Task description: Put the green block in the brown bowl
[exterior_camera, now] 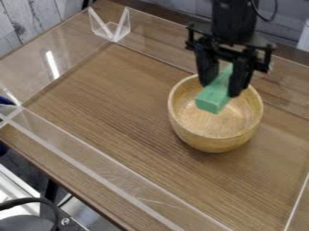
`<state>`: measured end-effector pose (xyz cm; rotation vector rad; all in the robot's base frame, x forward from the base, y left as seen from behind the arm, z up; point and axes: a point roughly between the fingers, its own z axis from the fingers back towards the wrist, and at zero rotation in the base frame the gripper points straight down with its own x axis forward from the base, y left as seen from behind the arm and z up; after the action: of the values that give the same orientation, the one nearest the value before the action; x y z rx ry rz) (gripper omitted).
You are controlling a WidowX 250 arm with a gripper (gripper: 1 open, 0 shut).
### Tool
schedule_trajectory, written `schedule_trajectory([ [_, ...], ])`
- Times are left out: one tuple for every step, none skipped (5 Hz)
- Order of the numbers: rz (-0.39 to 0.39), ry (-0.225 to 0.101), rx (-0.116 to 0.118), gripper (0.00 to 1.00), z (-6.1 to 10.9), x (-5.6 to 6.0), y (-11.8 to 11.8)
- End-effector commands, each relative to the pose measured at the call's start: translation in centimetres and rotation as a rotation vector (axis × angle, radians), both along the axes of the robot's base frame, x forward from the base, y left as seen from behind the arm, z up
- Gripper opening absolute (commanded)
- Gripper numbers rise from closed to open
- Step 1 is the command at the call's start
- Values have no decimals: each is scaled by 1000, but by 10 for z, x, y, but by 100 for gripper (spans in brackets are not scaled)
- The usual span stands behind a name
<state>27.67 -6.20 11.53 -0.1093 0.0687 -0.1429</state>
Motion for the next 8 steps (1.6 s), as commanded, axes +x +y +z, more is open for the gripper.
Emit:
schedule_trajectory([
  [-17,-26,-3,0,-1,4,-8],
  [-27,-17,6,0,-13,5,-10],
  [-25,-11,6,0,-16,7,-8],
  [-23,-5,7,0,-20,8,-7],
  [-21,1,8,0,-23,10,-5],
  [-18,6,8,0,-26,11,-4],
  [-16,10,8,0,-27,12,-3],
  [-11,14,8,0,-28,13,-1],
])
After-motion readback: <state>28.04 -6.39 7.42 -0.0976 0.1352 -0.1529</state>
